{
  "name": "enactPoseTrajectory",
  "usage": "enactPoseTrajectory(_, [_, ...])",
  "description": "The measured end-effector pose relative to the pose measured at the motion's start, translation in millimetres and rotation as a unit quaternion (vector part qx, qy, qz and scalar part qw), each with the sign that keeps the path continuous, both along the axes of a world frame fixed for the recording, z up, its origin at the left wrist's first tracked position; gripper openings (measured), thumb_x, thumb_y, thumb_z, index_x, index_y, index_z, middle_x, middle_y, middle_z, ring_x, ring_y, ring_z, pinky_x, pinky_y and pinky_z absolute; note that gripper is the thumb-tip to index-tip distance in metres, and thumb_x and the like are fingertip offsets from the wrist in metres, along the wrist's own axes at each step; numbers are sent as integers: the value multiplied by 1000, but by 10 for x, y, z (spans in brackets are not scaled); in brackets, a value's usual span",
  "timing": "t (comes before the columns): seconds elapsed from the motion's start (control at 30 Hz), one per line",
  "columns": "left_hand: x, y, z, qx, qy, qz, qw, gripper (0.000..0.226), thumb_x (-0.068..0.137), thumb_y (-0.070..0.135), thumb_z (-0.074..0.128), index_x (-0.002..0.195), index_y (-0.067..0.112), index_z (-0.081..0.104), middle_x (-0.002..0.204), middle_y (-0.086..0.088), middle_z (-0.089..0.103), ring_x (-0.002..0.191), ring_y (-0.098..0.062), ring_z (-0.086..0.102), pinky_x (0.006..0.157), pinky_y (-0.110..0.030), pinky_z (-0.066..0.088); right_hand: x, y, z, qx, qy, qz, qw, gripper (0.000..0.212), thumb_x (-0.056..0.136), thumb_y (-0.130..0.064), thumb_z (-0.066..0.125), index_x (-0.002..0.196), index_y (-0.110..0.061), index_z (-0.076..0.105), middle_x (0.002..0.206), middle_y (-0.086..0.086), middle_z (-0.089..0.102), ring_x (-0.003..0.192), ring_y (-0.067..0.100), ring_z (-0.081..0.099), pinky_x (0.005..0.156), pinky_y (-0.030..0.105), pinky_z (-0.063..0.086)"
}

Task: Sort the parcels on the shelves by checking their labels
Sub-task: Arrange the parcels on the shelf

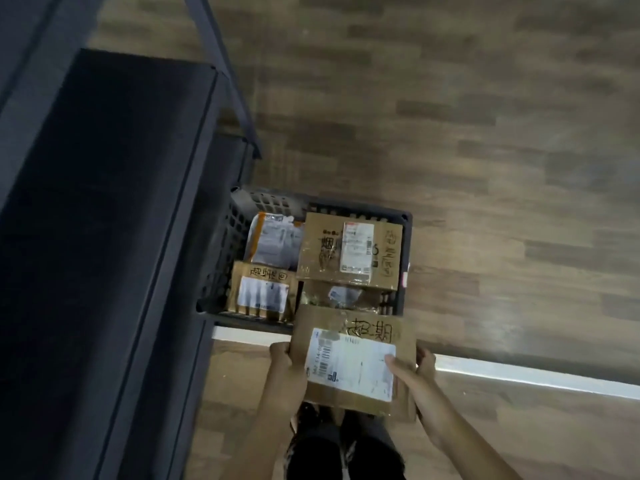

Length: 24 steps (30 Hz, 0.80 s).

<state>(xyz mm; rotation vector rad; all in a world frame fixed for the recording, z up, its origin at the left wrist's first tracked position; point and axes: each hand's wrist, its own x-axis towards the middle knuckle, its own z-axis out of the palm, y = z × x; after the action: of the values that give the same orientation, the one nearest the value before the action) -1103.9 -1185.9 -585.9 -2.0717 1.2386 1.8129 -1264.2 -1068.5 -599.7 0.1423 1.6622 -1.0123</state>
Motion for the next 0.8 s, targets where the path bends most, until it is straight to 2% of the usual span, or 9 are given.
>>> enactPoseTrajectory(0.03, [-38,-92,-175,8,-4,1,1000,18,93,0,42,111,4,37,104,-12,59,91,-20,58,90,-30,46,-22,-83,-154,8,1,-4,1000,53,85,-7,69,126,-8,34,115,11,57,97,22,61,68,28,50])
enactPoseTrajectory(0.1, [-107,-272,-525,19,-18,-13,1000,24,92,5,42,115,10,40,109,-13,62,97,-27,61,90,-49,50,-91,-281,-421,13,5,-4,1000,33,87,-5,63,112,-11,43,111,11,60,95,22,62,72,30,53])
enactPoseTrajectory(0.2, [-270,-510,-857,3,-44,-32,999,27,94,4,40,120,9,35,113,-17,57,103,-34,57,94,-46,48,-204,-525,-795,18,-11,-10,1000,29,88,-12,64,107,-18,44,109,9,61,98,24,64,87,45,54])
enactPoseTrajectory(0.3, [-407,-642,-1076,5,-54,-53,997,40,97,8,42,134,6,27,122,-18,54,107,-32,55,86,-39,46,-273,-630,-1079,39,-23,-23,999,23,89,-16,64,101,-22,45,104,6,63,90,21,65,77,39,55])
enactPoseTrajectory(0.4, [-564,-712,-1196,3,-54,-68,996,55,98,6,35,147,6,12,119,-13,52,91,-23,52,77,-34,43,-365,-685,-1267,78,-42,-28,996,39,87,-26,66,118,-19,42,109,9,64,90,22,65,72,38,54])
enactPoseTrajectory(0.5, [-638,-784,-1277,-17,-59,-84,995,65,98,0,32,151,5,-5,143,-19,38,93,-22,51,72,-30,43,-451,-760,-1356,73,-31,-9,997,45,87,-26,66,124,-17,43,109,8,67,93,25,67,81,43,55])
enactPoseTrajectory(0.6, [-606,-795,-1276,-38,-39,-42,998,57,95,-2,35,146,4,11,125,-21,49,75,-15,48,67,-32,42,-442,-812,-1314,61,0,5,998,39,88,-22,64,122,-15,46,107,5,67,90,20,67,75,37,56])
enactPoseTrajectory(0.7, [-580,-783,-1227,-48,-16,-33,998,41,94,-4,35,133,4,24,97,-5,49,72,-11,45,59,-27,38,-384,-808,-1287,42,42,7,998,30,91,-20,61,116,-19,46,109,2,64,90,12,65,70,28,54])
enactPoseTrajectory(0.8, [-548,-799,-1193,-74,1,-10,997,32,93,-7,33,118,12,30,96,0,49,75,-10,47,56,-21,35,-322,-814,-1274,8,70,0,998,24,92,-20,59,112,-25,46,110,-1,63,94,11,64,76,29,54])
